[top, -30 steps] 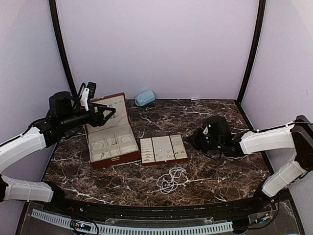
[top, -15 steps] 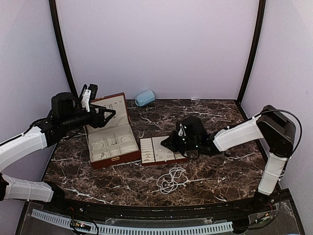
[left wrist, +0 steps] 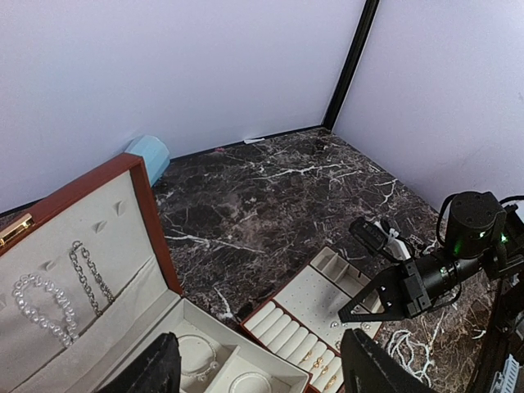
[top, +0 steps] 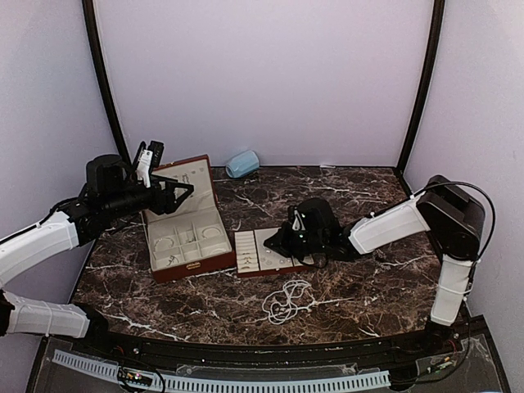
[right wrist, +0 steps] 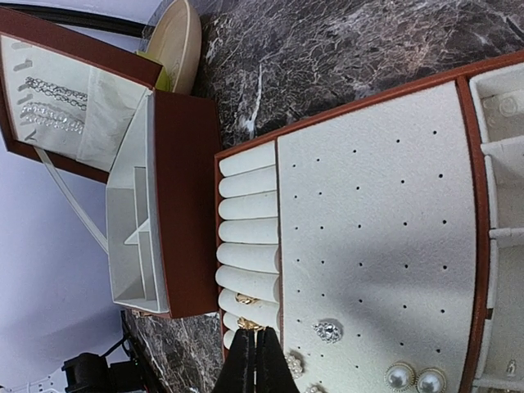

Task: Organize the mixed jewelry
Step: Insert the earring into the earring holder.

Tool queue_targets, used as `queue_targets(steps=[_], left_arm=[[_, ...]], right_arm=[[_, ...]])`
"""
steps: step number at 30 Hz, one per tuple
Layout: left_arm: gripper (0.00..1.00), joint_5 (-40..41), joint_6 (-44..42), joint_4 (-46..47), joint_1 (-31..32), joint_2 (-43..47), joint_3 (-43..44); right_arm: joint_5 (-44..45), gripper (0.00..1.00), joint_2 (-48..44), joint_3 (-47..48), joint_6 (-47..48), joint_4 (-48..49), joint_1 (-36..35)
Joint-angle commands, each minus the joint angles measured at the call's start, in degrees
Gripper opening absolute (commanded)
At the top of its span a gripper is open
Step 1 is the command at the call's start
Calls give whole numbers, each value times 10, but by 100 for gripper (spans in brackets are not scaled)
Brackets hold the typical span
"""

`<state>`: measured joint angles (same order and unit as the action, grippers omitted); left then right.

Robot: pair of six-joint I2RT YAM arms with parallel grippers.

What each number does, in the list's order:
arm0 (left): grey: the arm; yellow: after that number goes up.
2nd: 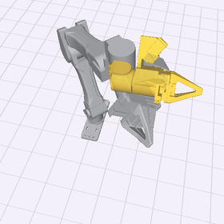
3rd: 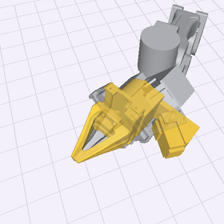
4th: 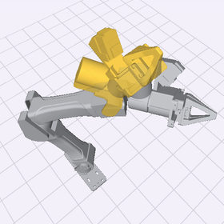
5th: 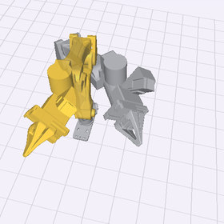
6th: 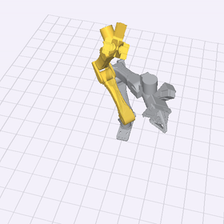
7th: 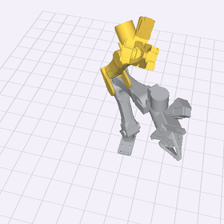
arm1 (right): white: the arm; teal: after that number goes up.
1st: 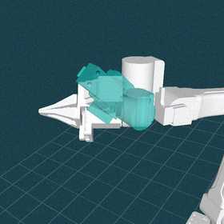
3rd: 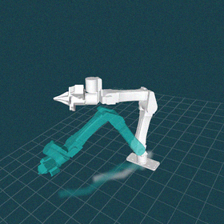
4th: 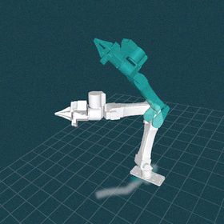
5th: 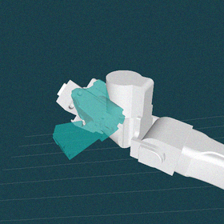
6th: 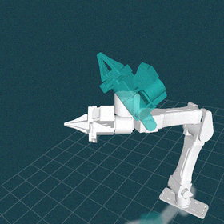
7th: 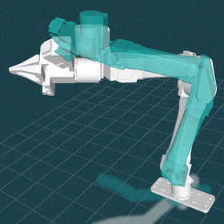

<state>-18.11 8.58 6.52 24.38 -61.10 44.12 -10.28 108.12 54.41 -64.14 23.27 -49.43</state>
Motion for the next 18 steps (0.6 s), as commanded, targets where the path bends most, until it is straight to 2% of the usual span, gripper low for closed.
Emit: queue_targets(steps=[1,18], left_arm=[[70,-5,-6,1,-1,11,7],[70,-6,-6,0,-1,10,8]], right_arm=[[15,0,2,-11,2,33,2],[27,0,8,-32,3,53,21]])
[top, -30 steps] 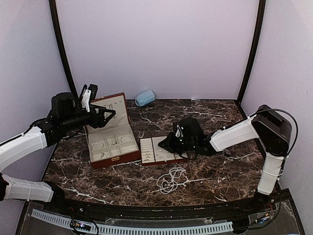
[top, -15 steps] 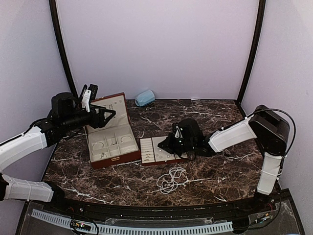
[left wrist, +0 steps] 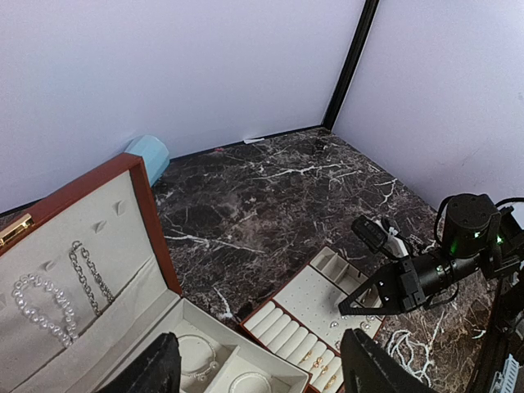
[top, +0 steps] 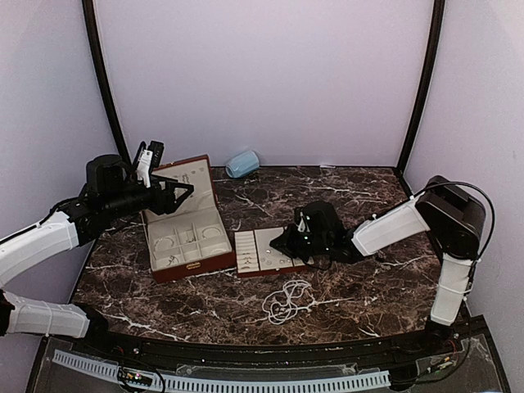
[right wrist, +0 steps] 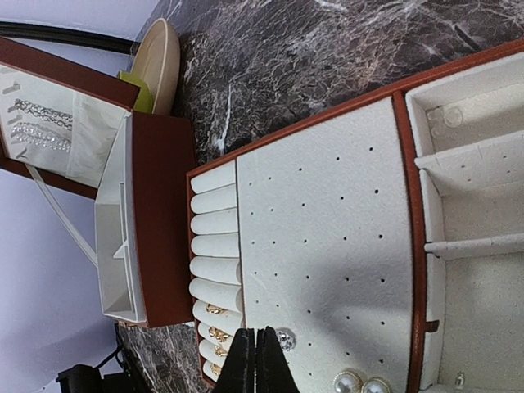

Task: Organize the mixed jewelry
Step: Insert the earring into the earring holder.

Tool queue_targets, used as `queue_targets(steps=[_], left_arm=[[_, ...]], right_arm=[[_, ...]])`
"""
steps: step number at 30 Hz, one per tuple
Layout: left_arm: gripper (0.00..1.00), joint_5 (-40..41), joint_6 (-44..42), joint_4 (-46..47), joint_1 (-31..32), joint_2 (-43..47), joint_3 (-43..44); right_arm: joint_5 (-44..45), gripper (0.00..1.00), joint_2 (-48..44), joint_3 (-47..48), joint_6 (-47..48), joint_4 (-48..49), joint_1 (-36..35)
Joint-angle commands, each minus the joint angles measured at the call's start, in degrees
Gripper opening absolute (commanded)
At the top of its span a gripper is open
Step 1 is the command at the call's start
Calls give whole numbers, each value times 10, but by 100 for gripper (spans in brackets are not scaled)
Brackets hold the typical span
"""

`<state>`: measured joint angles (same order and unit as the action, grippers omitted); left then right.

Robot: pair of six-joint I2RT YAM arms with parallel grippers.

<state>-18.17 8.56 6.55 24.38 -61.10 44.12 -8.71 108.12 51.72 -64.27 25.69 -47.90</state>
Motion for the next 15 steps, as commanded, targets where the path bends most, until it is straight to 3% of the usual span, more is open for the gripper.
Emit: queue_targets(steps=[1,15], left_arm=[[70,-5,-6,0,-1,10,8],[70,-3,-7,-1,-1,9,10]], right_arm=[[11,0,9,-4,6,30,6],[2,0,25,-4,5,45,11]])
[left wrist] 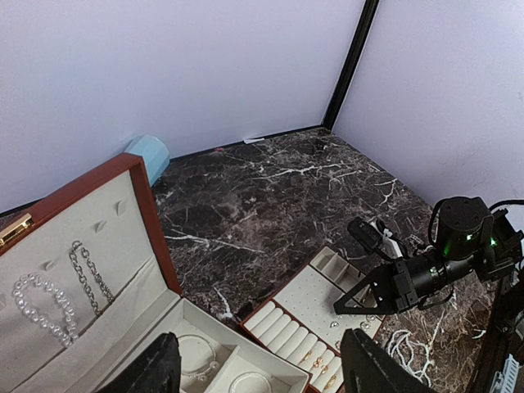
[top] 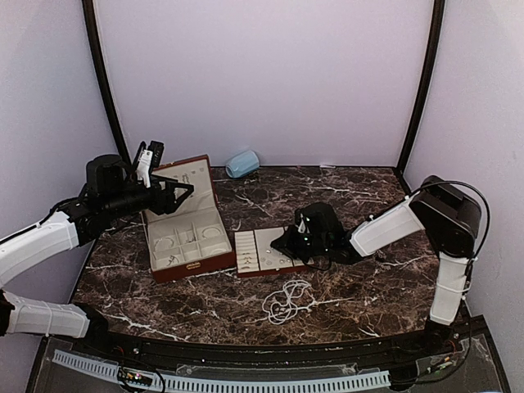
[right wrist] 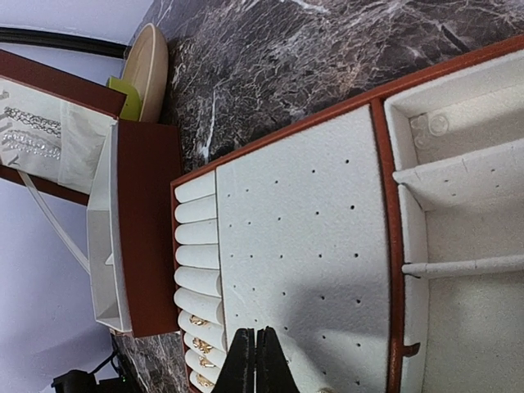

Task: Organize the mixed jewelry
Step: Insert the earring into the earring holder.

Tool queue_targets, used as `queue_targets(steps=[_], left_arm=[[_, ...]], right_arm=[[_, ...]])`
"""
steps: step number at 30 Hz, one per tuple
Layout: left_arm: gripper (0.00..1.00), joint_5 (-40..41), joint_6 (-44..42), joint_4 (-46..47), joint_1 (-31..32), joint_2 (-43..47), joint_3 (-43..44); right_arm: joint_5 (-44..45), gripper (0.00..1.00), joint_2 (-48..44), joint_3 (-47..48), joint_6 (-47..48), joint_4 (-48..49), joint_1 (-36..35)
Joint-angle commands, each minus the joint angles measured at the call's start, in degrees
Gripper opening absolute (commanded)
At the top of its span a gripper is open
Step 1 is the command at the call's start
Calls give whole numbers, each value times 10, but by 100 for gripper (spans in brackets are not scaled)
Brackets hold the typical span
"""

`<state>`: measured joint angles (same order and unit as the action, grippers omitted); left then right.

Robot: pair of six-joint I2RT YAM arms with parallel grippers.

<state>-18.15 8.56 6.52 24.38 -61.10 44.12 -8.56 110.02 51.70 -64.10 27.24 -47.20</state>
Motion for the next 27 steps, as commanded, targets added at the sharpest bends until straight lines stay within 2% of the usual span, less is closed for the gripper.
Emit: queue_targets(steps=[1,27], left_arm=[[70,-2,-7,-1,-1,9,10],[70,1,-8,-2,-2,11,11]], right_arm=[[1,0,6,-4,3,30,4],[-5,0,14,-21,-12,50,3]])
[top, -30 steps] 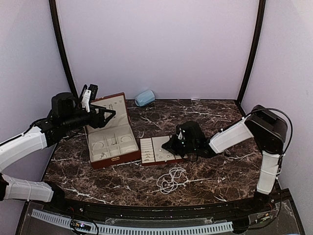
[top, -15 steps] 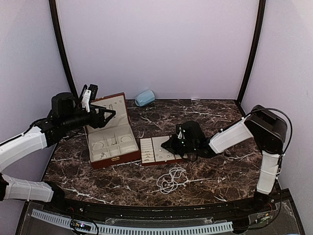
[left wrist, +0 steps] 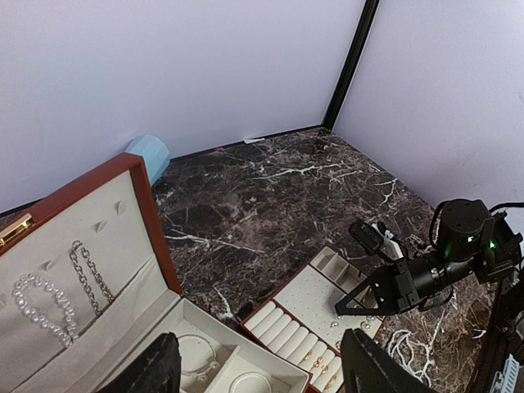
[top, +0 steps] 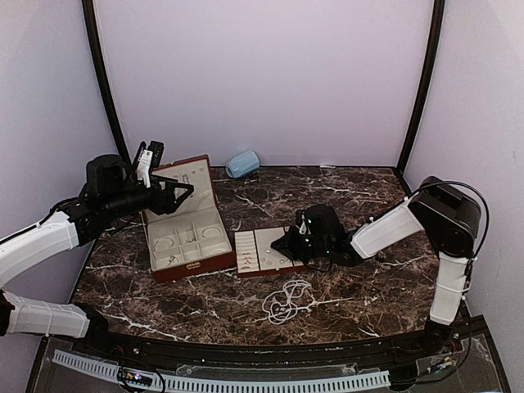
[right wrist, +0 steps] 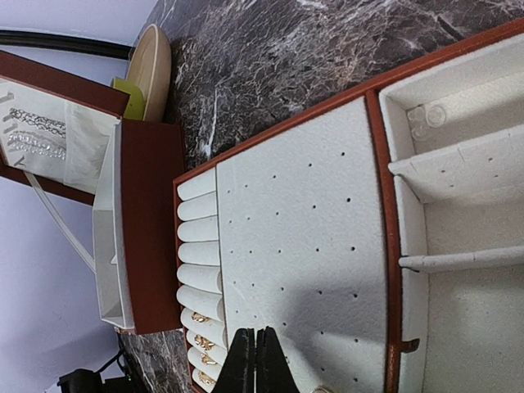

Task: Organize the mixed jewelry
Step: Insert the earring into the earring holder.

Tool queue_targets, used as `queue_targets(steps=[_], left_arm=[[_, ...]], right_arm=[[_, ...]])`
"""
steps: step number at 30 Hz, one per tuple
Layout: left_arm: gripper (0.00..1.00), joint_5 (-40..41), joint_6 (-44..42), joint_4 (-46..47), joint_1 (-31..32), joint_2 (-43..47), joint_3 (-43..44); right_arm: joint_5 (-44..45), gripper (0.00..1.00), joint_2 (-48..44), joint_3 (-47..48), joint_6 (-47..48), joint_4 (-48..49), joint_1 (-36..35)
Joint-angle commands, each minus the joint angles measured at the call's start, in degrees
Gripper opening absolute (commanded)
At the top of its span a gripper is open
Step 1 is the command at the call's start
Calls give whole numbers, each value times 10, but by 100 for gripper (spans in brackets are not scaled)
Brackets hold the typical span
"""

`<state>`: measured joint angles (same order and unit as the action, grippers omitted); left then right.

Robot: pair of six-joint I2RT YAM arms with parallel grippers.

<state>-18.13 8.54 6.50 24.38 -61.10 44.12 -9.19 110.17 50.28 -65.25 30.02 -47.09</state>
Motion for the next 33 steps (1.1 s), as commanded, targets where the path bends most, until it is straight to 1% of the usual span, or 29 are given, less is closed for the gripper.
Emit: queue_targets(steps=[1,18,30,33], left_arm=[[70,0,-7,-2,-2,11,11],[70,0,-8,-3,-2,13,11],[70,-1,-7,-3,-2,13,11],[70,-1,-8,-2,-2,14,11]], right_arm=[[0,0,14,-6,-1,23,2],[-1,0,25,-2,3,41,2],[11,0,4,-18,24,8,2],[15,2,-2,-18,30,-2,2]])
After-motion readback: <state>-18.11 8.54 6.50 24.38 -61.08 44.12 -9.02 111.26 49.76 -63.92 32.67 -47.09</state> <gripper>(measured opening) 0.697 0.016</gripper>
